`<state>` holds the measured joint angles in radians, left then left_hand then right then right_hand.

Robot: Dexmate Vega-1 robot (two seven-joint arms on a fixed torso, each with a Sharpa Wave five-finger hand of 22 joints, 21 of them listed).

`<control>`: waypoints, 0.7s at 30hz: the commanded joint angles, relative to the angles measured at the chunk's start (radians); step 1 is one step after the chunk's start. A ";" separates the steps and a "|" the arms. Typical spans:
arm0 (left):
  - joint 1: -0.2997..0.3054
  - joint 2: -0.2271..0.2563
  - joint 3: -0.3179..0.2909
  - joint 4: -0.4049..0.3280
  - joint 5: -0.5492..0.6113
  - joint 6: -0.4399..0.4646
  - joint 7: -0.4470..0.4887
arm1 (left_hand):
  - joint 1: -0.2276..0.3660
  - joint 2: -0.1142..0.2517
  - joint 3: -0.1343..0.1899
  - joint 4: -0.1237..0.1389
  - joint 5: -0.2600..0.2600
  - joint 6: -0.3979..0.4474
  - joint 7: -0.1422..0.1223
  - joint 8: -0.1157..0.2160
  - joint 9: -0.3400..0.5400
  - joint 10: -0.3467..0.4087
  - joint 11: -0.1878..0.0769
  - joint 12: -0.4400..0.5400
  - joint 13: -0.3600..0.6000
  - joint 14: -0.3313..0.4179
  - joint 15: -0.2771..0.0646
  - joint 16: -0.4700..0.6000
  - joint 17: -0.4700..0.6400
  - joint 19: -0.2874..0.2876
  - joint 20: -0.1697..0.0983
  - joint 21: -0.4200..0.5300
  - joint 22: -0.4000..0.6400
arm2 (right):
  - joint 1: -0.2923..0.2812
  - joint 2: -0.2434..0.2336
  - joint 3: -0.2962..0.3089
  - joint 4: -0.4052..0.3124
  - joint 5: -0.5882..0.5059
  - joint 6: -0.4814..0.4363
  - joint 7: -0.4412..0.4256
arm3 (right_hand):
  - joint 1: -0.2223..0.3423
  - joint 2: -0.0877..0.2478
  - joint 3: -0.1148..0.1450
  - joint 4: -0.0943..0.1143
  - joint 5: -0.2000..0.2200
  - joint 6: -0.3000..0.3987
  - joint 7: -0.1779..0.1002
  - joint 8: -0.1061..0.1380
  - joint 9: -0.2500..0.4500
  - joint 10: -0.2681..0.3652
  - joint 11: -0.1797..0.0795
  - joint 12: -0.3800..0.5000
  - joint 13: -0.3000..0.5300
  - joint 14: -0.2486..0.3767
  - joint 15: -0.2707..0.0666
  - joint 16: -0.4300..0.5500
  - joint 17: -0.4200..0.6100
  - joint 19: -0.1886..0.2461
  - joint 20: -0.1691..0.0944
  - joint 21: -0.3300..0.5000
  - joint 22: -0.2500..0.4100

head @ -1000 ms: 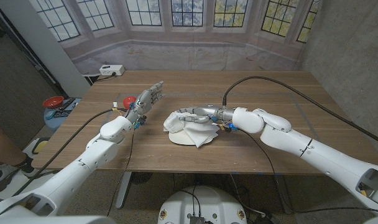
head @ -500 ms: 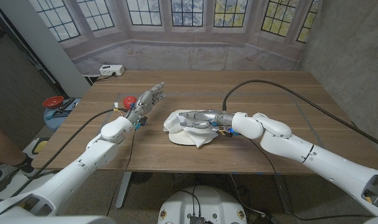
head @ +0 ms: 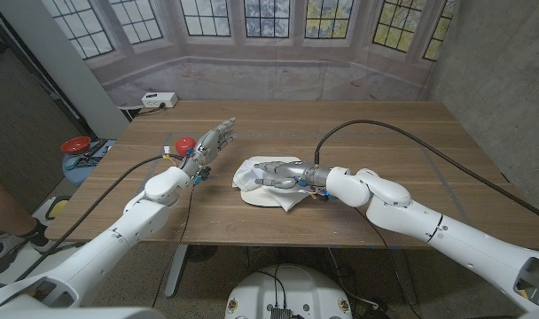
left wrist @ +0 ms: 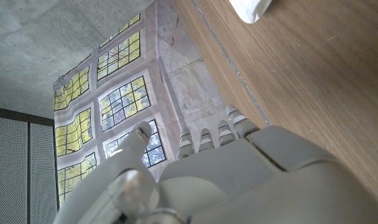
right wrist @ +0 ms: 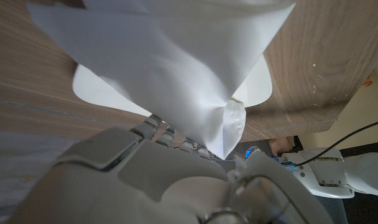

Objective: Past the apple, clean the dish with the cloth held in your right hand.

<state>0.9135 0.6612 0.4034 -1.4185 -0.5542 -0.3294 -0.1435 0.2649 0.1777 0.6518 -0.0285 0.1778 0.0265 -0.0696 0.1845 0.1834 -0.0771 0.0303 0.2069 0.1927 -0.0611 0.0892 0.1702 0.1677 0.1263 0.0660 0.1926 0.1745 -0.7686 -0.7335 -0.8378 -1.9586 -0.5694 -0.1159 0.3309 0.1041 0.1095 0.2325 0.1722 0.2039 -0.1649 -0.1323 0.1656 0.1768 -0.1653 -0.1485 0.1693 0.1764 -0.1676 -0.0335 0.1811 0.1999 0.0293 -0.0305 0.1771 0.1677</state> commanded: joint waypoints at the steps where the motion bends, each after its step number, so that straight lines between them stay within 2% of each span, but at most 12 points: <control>1: -0.004 0.004 0.002 0.001 0.007 -0.011 -0.010 | 0.007 0.002 -0.005 0.002 0.004 -0.006 -0.006 -0.002 0.004 -0.011 0.000 -0.001 0.003 -0.010 0.002 0.004 0.003 -0.002 0.000 -0.001 0.003 | -0.027 0.003 -0.011 0.022 -0.047 0.027 -0.082 | -0.013 0.071 0.007 -0.001 0.010 -0.031 -0.003 0.006 0.002 -0.012 0.004 -0.001 0.000 -0.032 0.001 0.001 0.003 -0.007 -0.010 0.003 0.002; 12: 0.004 0.014 0.001 -0.013 0.013 -0.020 -0.014 | 0.007 0.003 -0.007 0.004 0.003 -0.006 -0.006 -0.001 0.004 -0.010 0.002 0.000 0.003 -0.010 0.003 0.005 0.004 -0.005 0.000 0.000 0.003 | -0.069 -0.018 0.002 0.027 -0.080 0.040 -0.138 | -0.017 0.071 0.021 -0.007 0.012 -0.020 0.002 0.015 0.002 0.003 0.006 0.009 -0.001 -0.019 -0.004 0.010 0.001 0.006 -0.014 0.011 0.002; 21: 0.007 0.017 0.004 -0.026 0.024 -0.026 -0.011 | 0.006 0.004 -0.009 0.007 0.003 -0.008 -0.007 0.000 0.004 -0.009 0.000 0.001 0.003 -0.011 0.003 0.007 0.004 -0.005 -0.001 0.000 0.003 | -0.085 -0.006 0.003 0.071 -0.078 0.057 -0.173 | -0.013 0.072 0.032 -0.012 0.013 -0.018 0.002 0.018 0.002 0.001 0.003 0.010 -0.001 -0.016 -0.008 0.012 -0.002 0.013 -0.016 0.014 0.002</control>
<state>0.9160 0.6725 0.4043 -1.4314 -0.5396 -0.3478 -0.1549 0.2649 0.1777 0.6452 -0.0219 0.1778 0.0228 -0.0735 0.1846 0.1834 -0.0770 0.0303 0.2069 0.1927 -0.0701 0.0911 0.1702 0.1701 0.1265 0.0661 0.1926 0.1744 -0.8305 -0.7441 -0.8382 -1.9254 -0.6343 -0.0787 0.2121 0.0930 0.1050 0.2555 0.1601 0.2118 -0.1648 -0.1323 0.1776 0.1770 -0.1651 -0.1415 0.1740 0.1720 -0.1675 -0.0336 0.1891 0.1951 0.0332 -0.0342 0.1857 0.1677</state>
